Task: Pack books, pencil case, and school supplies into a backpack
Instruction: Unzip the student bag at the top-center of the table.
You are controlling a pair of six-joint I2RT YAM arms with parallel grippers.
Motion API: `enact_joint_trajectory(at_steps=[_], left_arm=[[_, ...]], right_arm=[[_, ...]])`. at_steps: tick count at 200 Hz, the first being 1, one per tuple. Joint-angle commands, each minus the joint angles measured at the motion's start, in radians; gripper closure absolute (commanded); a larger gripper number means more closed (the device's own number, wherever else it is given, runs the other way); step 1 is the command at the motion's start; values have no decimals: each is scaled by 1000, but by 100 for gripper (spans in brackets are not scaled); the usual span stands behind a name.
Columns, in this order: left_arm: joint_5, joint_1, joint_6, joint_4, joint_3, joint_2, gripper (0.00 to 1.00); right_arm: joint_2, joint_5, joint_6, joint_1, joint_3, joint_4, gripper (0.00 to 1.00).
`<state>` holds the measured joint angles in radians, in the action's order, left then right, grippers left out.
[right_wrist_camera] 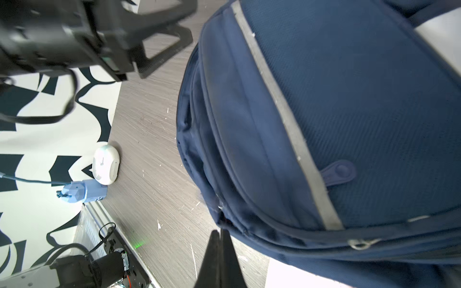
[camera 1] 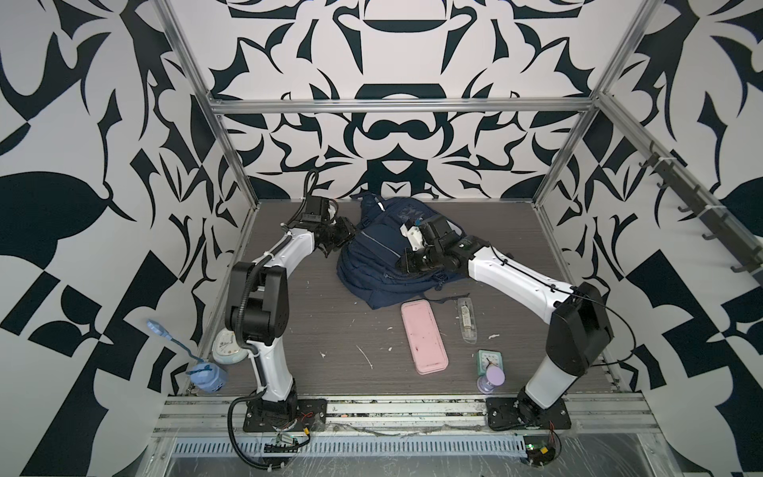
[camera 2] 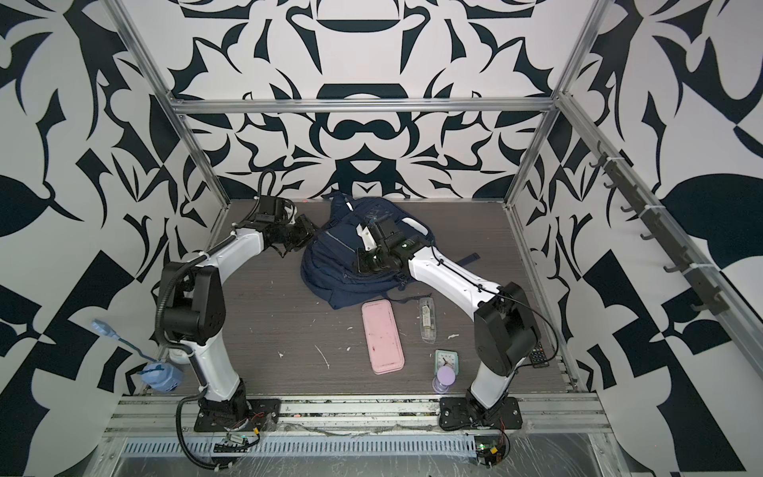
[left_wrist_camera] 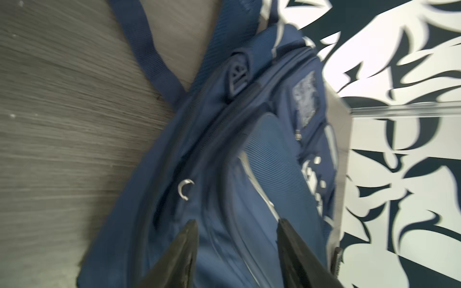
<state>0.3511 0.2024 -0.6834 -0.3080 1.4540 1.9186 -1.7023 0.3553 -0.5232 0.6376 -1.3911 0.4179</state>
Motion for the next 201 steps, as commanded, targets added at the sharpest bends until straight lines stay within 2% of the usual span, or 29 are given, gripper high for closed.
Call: enact_joint_trajectory(at_steps=[1,36,61,93,132,167,201], left_arm=[[-18,9,60,-81,72,57,46],[29,11,77,-80,148,138,49],[76,11,72,-58,152,149,52],[123,9,61,-28,144,164,67],[149,8,50,-7,126,166,85],[155,-2,31,18,97,153,100],[149,-40,-49,128,-23,100,100]], right_arm=[[54,-1,15,-6,4,-17,100],[58,0,14,-7,12,-15,100],[58,2,11,-7,8,-13,100],[41,-54,22,-8,2,31,100],[-4,-168,34,-12,3,122,73],[-42,-183,18,-63,48,119,59],[-117,-153,-3,-126,59,68,51]])
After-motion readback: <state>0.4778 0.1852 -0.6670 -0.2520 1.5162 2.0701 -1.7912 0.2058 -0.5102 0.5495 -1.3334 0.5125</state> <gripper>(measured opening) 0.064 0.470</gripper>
